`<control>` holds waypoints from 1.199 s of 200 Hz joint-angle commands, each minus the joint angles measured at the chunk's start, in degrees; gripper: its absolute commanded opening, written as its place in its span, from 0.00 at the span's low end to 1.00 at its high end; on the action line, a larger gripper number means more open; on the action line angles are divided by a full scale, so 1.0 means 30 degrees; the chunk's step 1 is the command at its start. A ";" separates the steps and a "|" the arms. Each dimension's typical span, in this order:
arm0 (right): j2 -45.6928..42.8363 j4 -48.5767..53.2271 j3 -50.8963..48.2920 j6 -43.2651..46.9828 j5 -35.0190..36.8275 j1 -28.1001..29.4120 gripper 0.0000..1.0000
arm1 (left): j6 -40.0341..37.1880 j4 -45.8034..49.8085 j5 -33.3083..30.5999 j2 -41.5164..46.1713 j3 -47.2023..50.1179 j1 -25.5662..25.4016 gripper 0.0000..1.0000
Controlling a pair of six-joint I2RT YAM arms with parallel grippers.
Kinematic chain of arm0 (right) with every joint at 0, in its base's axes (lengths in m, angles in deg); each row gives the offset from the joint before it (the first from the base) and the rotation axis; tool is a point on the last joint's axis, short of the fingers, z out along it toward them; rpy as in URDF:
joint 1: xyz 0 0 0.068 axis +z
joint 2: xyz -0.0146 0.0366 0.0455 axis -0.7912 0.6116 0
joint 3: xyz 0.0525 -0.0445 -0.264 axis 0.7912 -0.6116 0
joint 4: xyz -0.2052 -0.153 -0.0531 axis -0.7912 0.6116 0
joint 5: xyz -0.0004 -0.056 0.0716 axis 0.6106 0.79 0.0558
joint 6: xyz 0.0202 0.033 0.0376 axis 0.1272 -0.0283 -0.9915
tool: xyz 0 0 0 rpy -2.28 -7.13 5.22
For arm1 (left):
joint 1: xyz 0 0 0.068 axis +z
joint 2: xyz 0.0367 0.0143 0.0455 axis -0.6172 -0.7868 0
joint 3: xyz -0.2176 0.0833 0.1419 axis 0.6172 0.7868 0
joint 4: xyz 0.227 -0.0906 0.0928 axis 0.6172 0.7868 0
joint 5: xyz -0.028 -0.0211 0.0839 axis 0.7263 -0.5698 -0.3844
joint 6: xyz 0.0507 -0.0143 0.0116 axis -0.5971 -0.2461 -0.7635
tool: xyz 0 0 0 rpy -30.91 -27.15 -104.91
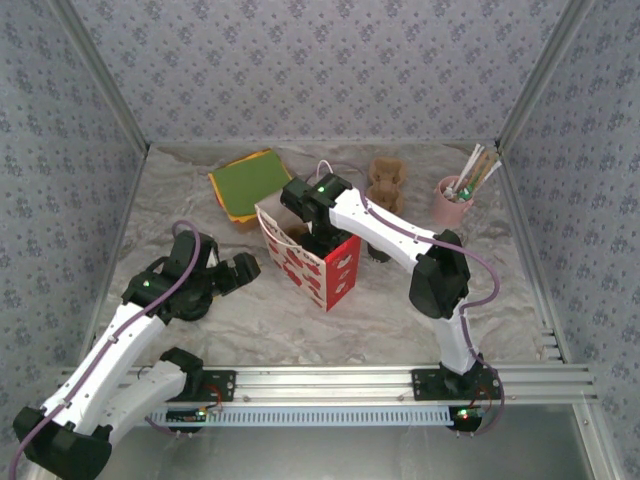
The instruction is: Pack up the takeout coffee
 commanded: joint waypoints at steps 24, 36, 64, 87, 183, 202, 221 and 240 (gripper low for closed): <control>-0.0149 0.0749 -0.0450 -0.0173 0.0085 -0.0110 0.63 | -0.0072 0.0260 0.0166 0.0125 -0.0176 0.0053 1.00; -0.0149 0.0747 -0.0451 -0.0173 0.0081 -0.0116 0.63 | -0.0072 0.0258 0.0193 0.0106 -0.0157 0.0041 1.00; -0.0151 0.0720 -0.0509 -0.0173 0.0096 -0.0104 0.63 | -0.0061 0.0291 0.0175 0.0141 -0.0194 0.0039 1.00; -0.0148 0.0653 -0.0533 -0.0203 0.0114 -0.0094 0.63 | -0.0089 0.0315 0.0197 0.0134 -0.0196 0.0039 1.00; -0.0149 0.0016 -0.1378 -0.0232 0.0100 -0.0088 0.63 | -0.0098 0.0375 0.0156 0.0193 -0.0175 0.0046 1.00; -0.0149 -0.0101 -0.1629 -0.0206 0.0070 -0.0106 0.63 | -0.0082 0.0381 0.0154 0.0222 -0.0172 0.0062 1.00; -0.0174 -0.0297 -0.2018 -0.0203 0.0047 -0.0145 0.63 | -0.0068 0.0346 0.0146 0.0203 -0.0157 0.0041 1.00; -0.0178 -0.0402 -0.2242 -0.0203 0.0011 -0.0149 0.63 | -0.0072 0.0323 0.0162 0.0181 -0.0142 0.0043 1.00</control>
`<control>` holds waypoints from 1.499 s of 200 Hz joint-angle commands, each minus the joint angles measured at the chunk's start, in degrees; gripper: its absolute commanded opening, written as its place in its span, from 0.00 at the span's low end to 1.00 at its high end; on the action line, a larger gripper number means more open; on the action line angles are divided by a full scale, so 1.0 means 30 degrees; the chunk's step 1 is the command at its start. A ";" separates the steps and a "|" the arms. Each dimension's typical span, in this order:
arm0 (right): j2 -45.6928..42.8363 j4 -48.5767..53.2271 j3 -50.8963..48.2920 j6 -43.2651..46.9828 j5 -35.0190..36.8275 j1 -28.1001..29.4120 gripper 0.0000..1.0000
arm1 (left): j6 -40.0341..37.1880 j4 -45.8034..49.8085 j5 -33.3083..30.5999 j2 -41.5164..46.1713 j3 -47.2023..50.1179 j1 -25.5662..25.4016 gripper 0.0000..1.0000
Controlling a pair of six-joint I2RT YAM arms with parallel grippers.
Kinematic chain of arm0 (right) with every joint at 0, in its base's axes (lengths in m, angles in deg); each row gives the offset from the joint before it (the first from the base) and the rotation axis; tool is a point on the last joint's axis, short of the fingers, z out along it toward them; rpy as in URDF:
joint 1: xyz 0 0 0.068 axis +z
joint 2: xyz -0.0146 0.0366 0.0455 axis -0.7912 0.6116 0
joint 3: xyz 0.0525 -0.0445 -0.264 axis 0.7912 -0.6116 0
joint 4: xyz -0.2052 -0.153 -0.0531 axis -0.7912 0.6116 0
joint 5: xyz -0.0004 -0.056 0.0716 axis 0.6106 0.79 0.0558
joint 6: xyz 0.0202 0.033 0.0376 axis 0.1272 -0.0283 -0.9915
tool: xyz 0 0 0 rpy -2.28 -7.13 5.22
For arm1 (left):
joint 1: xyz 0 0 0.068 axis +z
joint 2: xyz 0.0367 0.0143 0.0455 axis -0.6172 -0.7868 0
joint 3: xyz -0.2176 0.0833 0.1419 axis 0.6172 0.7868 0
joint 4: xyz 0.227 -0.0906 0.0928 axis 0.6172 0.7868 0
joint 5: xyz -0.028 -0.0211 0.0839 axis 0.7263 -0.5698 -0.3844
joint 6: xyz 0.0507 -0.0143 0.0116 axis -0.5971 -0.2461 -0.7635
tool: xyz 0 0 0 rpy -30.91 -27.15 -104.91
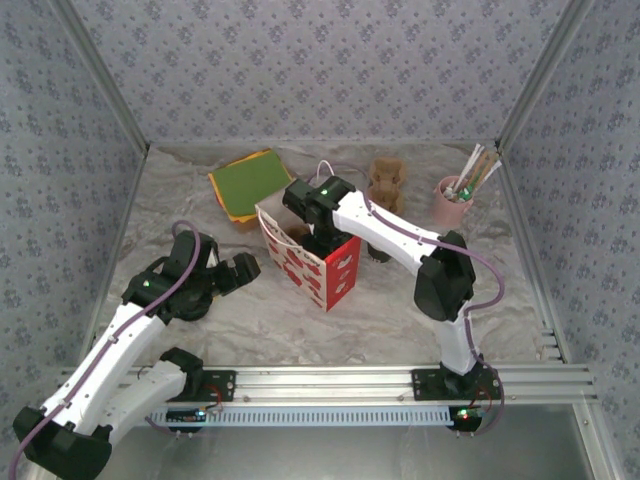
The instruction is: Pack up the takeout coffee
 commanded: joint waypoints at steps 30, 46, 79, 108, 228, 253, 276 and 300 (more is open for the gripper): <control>0.0455 0.0587 -0.1050 -0.0232 -0.0051 -0.0181 0.63 | -0.0077 0.0294 0.0158 0.0113 -0.0153 0.0040 1.00; 0.0426 0.0706 -0.0893 -0.0219 -0.0073 -0.0178 0.63 | -0.0093 0.0277 0.0163 0.0109 -0.0196 0.0039 1.00; 0.0452 0.1041 -0.0228 -0.0144 -0.0074 -0.0208 0.64 | -0.0116 0.0258 0.0112 0.0051 -0.0207 0.0057 1.00; 0.0599 0.0960 -0.0304 -0.0086 -0.0072 -0.0265 0.64 | -0.0109 0.0176 0.0116 -0.0022 -0.0168 0.0039 1.00; 0.0646 0.0720 -0.0640 -0.0086 -0.0136 -0.0334 0.64 | -0.0109 0.0086 0.0082 -0.0263 -0.0199 0.0046 1.00; 0.0626 0.0696 -0.0558 -0.0115 -0.0075 -0.0353 0.64 | -0.0151 0.0022 0.0094 -0.0299 -0.0196 0.0039 1.00; 0.0747 0.0452 -0.0882 -0.0115 -0.0099 -0.0353 0.64 | -0.0153 0.0028 0.0084 -0.0330 -0.0173 0.0042 1.00; 0.0748 0.0413 -0.0977 -0.0144 -0.0141 -0.0299 0.64 | -0.0144 0.0071 0.0087 -0.0287 -0.0175 0.0039 1.00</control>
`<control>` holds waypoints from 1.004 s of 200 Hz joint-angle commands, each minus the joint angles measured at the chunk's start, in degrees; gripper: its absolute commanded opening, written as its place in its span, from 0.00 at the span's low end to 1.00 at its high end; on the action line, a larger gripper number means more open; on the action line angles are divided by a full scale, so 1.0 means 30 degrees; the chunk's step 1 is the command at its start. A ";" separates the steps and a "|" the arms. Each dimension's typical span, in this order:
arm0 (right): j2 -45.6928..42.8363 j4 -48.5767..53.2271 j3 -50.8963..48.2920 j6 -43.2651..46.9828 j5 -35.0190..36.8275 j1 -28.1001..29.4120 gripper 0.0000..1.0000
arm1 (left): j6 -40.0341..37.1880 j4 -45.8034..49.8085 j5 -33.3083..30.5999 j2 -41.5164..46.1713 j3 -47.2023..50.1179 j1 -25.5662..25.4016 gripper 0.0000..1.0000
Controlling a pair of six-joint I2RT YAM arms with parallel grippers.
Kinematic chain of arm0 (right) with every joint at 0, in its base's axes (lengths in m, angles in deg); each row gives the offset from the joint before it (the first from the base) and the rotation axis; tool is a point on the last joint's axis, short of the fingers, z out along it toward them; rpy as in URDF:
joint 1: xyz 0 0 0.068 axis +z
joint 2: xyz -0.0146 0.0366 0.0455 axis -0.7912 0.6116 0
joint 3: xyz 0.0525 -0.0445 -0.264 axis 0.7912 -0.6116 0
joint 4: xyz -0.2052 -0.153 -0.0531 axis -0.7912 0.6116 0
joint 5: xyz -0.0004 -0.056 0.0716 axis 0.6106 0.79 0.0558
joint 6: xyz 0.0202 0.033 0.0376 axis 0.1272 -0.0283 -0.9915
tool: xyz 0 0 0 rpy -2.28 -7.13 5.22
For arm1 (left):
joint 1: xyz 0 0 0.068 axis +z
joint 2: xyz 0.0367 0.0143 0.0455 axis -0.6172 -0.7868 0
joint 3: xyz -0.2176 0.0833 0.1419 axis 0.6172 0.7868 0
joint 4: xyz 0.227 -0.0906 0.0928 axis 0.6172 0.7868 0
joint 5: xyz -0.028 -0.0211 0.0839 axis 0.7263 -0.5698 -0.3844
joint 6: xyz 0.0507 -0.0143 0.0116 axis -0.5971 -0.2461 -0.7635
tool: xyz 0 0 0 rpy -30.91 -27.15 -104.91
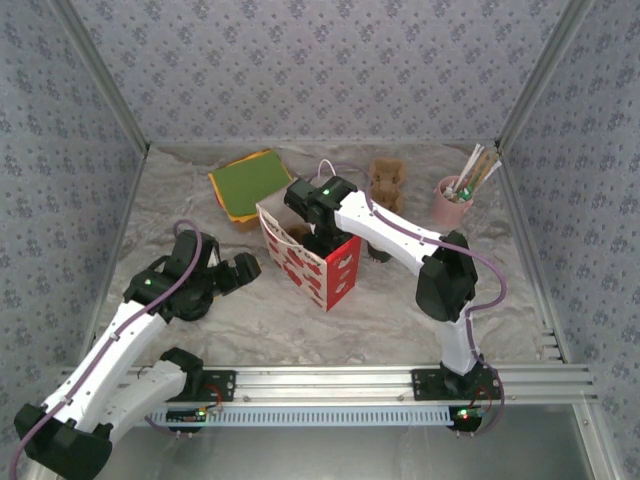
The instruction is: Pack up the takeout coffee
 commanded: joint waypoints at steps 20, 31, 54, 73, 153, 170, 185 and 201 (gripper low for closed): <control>0.0802 0.0971 -0.0479 -0.0144 -0.0062 -0.0192 0.64 | -0.0153 0.0078 0.0084 -0.0023 -0.0192 0.0046 1.00; 0.0726 0.1088 -0.0307 -0.0141 -0.0057 -0.0200 0.64 | -0.0132 0.0024 0.0095 -0.0032 -0.0177 0.0039 1.00; 0.0689 0.1129 -0.0094 -0.0144 0.0040 -0.0182 0.64 | -0.0120 -0.0023 0.0126 -0.0070 -0.0188 0.0039 1.00; 0.0696 0.1194 -0.0005 -0.0173 0.0074 -0.0139 0.64 | -0.0152 -0.0024 0.0124 -0.0061 -0.0203 0.0039 1.00; 0.0652 0.1252 0.0025 -0.0188 0.0109 -0.0087 0.66 | -0.0152 0.0093 0.0123 0.0018 -0.0259 0.0040 1.00; 0.0645 0.1291 0.0054 -0.0203 0.0117 -0.0086 0.66 | -0.0152 0.0093 0.0138 0.0035 -0.0260 0.0061 1.00; 0.0674 0.1298 0.0084 -0.0201 0.0082 -0.0084 0.67 | -0.0152 0.0097 0.0129 0.0038 -0.0257 0.0042 1.00; 0.0681 0.1336 0.0164 -0.0203 0.0112 -0.0072 0.67 | -0.0152 0.0082 0.0118 0.0013 -0.0250 0.0043 1.00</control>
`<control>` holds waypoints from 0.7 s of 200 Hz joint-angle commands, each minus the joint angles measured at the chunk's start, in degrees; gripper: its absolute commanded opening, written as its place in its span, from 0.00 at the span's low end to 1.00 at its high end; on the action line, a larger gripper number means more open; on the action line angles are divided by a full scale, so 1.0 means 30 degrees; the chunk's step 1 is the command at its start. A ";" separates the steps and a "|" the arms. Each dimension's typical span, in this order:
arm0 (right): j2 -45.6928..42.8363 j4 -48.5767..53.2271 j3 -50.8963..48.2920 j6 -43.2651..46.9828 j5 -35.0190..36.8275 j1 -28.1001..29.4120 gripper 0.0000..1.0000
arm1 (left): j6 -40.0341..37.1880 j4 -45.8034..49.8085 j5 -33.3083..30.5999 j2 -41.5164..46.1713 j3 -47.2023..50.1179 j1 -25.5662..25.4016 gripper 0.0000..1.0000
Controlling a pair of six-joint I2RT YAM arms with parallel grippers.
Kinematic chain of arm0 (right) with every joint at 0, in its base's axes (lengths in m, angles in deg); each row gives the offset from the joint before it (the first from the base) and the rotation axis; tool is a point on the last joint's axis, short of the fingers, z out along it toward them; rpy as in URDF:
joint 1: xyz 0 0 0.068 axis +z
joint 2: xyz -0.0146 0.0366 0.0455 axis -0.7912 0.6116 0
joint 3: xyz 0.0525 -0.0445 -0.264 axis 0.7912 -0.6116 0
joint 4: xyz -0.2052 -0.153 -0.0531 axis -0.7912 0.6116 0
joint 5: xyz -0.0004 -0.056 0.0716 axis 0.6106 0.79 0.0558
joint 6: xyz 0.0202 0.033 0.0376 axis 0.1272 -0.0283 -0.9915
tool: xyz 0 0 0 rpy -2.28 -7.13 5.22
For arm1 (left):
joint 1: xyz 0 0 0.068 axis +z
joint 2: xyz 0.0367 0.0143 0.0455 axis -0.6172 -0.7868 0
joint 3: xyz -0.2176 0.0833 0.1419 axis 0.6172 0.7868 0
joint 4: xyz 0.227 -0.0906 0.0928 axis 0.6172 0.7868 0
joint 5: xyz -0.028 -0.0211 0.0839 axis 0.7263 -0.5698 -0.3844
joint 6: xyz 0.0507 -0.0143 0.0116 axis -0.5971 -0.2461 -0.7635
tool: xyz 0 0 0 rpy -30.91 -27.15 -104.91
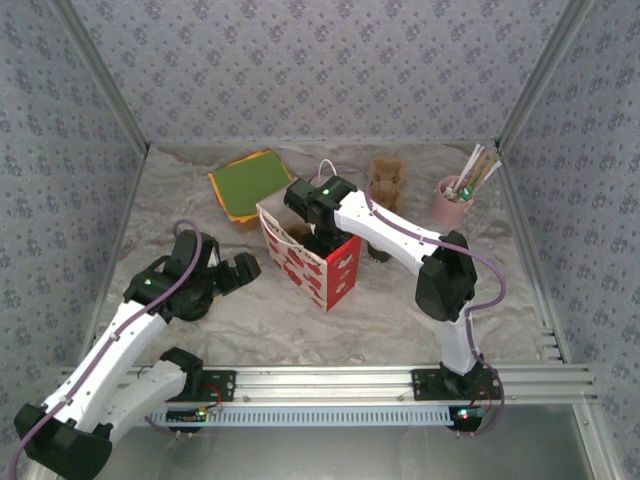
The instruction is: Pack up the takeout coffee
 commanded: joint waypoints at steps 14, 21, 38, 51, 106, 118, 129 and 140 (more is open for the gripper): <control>0.0624 0.1145 0.0071 -0.0203 0.0152 -0.0066 0.67 | -0.0150 0.0043 0.0144 -0.0027 -0.0288 0.0039 1.00; 0.0623 0.1145 0.0070 -0.0231 0.0144 -0.0077 0.67 | -0.0177 0.0014 0.0156 -0.0024 -0.0289 0.0039 1.00; 0.0623 0.1159 0.0076 -0.0232 0.0151 -0.0047 0.68 | -0.0204 0.0028 0.0174 -0.0093 -0.0334 0.0046 1.00; 0.0623 0.1171 0.0096 -0.0232 0.0128 -0.0056 0.67 | -0.0189 0.0072 0.0173 -0.0088 -0.0353 0.0039 1.00; 0.0623 0.1204 0.0150 -0.0232 0.0182 -0.0015 0.68 | -0.0153 0.0087 0.0170 -0.0039 -0.0331 0.0039 1.00; 0.0623 0.1204 0.0157 -0.0260 0.0158 -0.0021 0.68 | -0.0152 0.0103 0.0197 -0.0047 -0.0293 0.0039 1.00; 0.0623 0.1233 0.0186 -0.0261 0.0180 -0.0018 0.68 | -0.0152 0.0101 0.0173 -0.0062 -0.0305 0.0039 1.00; 0.0623 0.1215 0.0191 -0.0261 0.0170 -0.0012 0.68 | -0.0130 0.0101 0.0171 -0.0057 -0.0295 0.0052 1.00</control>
